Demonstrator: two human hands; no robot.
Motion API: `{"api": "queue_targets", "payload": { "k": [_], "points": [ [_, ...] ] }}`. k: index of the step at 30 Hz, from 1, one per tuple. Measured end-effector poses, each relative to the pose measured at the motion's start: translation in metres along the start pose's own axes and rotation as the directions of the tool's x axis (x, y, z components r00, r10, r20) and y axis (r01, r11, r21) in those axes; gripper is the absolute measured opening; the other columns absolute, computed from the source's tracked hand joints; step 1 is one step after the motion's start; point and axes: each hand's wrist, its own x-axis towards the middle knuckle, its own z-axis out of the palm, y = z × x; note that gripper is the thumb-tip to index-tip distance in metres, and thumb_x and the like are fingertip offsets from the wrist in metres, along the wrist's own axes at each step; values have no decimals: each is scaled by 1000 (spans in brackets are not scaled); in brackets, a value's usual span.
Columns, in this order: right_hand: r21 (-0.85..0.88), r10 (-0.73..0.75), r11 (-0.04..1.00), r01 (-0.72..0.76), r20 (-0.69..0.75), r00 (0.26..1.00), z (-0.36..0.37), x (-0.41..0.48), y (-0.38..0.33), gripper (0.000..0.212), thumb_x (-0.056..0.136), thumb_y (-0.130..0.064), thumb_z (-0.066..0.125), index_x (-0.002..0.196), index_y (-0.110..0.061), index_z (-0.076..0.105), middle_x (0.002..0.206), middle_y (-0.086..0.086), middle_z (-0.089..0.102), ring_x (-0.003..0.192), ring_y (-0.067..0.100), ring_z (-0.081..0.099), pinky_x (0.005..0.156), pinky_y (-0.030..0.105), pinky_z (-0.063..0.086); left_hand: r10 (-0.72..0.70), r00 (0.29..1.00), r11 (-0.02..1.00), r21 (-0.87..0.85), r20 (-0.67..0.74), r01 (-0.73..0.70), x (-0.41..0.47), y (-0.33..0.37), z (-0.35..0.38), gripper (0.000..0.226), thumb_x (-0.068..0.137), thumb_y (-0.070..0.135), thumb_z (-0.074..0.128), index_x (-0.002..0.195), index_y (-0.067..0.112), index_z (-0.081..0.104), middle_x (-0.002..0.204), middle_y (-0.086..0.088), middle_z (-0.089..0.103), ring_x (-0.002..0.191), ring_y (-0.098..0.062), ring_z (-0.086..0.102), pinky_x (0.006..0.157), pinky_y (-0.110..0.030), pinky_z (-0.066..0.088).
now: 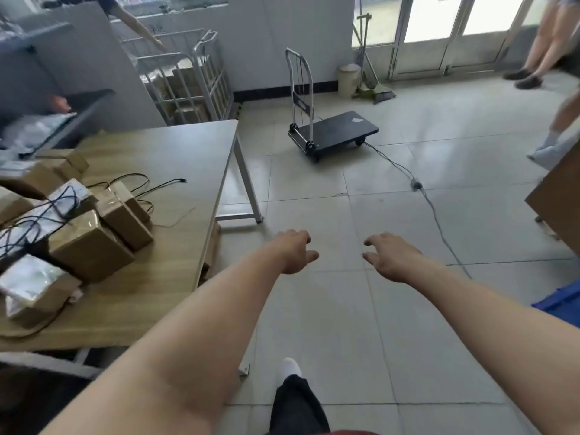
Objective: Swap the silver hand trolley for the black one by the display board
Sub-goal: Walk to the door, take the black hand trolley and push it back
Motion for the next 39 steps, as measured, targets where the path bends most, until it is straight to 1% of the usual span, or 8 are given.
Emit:
{"api": "queue_targets", "payload": {
  "k": [6, 9, 12, 18, 22, 28, 35, 39],
  "points": [
    [45, 92, 995, -91, -26, 995, -75, 142, -45, 47, 97, -39, 40, 140, -21, 41, 146, 7, 40, 133, 27, 38, 105, 45, 39, 15, 1000, 999, 42, 22, -16, 128, -53, -106, 54, 99, 41, 46, 145, 15, 37, 148, -12, 40, 136, -32, 37, 110, -40, 33],
    [66, 97, 994, -92, -71, 993, -113, 208, -65, 46, 97, -39, 40, 140, -22, 41, 146, 6, 40, 134, 27, 37, 105, 45, 38, -3, 1000, 1000, 21, 13, 3, 194, -75, -148, 53, 99, 41, 46, 145, 15, 38, 147, -12, 41, 135, -32, 38, 111, -43, 35],
    [56, 78, 996, -74, -77, 994, -140, 280, -74, 46, 97, -41, 40, 140, -23, 41, 146, 5, 39, 135, 26, 36, 105, 46, 38, 3, 999, 1000, 27, 53, -5, 257, -87, -178, 54, 99, 41, 46, 145, 14, 38, 148, -11, 41, 136, -31, 38, 111, -40, 34],
    [64, 31, 998, -25, -82, 996, -182, 445, -71, 47, 97, -42, 40, 139, -22, 42, 144, 5, 41, 133, 27, 38, 104, 45, 39, -14, 1000, 997, 79, 26, 12, 410, -95, -237, 53, 99, 43, 45, 145, 16, 38, 146, -11, 42, 134, -31, 38, 110, -43, 35],
    [106, 34, 994, -31, -22, 999, -226, 543, -63, 47, 97, -41, 40, 140, -21, 42, 145, 6, 41, 134, 27, 38, 105, 45, 38, -36, 997, 984, 174, 71, 23, 504, -87, -292, 52, 98, 41, 47, 144, 18, 38, 145, -8, 42, 134, -29, 37, 109, -43, 36],
    [72, 28, 997, -26, -34, 999, -300, 678, -65, 48, 96, -40, 42, 139, -21, 43, 144, 8, 43, 133, 29, 40, 102, 46, 38, 16, 1000, 980, 199, 14, -18, 623, -74, -379, 52, 99, 41, 46, 144, 17, 38, 147, -7, 40, 136, -29, 33, 109, -48, 36],
    [70, 28, 997, -24, -61, 998, -344, 836, -83, 48, 95, -43, 42, 138, -21, 43, 142, 8, 42, 133, 30, 38, 104, 47, 37, 36, 999, 972, 234, -33, -27, 780, -106, -457, 52, 98, 41, 46, 142, 15, 40, 146, -8, 41, 135, -30, 35, 109, -50, 37],
    [69, 65, 996, -60, -66, 996, -372, 937, -100, 50, 95, -44, 43, 139, -21, 43, 141, 9, 45, 131, 30, 41, 105, 46, 39, 64, 998, 970, 236, -12, -60, 877, -131, -507, 53, 99, 42, 44, 143, 14, 38, 146, -8, 40, 136, -29, 33, 110, -49, 35]
  ]
}}
